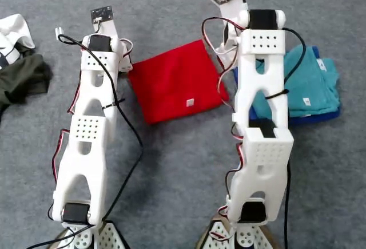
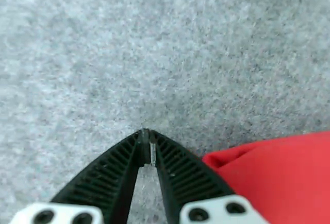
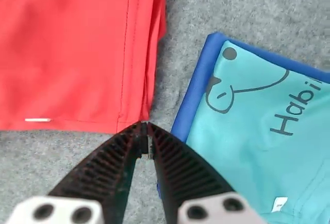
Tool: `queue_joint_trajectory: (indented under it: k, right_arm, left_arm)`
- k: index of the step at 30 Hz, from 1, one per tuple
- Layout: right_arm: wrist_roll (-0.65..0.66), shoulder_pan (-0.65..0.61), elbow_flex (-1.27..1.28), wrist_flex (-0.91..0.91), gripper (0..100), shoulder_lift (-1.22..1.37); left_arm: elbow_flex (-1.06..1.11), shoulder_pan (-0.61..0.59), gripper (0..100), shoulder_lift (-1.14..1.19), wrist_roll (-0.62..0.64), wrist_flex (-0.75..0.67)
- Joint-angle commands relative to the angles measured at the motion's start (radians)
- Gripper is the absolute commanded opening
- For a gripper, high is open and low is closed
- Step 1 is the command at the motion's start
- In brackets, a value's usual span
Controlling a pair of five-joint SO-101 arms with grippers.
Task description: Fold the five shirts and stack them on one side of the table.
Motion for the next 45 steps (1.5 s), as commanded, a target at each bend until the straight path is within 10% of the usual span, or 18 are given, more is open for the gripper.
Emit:
queue_joint_trajectory:
  k: [1,29,45]
  right_arm:
    - [-0.005,-0.007,0.001,0.018,0.3,-0.062]
    - [-0.037,-0.047,0.438,-0.195,0.2,-0.082]
    - [0.012,0.008,0.398,-0.043,0.2,-0.398]
  left_arm:
    - [-0.043,-0.014,2,-0.008,0.002,0.006]
    - [-0.026,0.0,2,-0.128,-0.014,0.172]
    - [0.641,0.064,2,-0.842,-0.074,0.17]
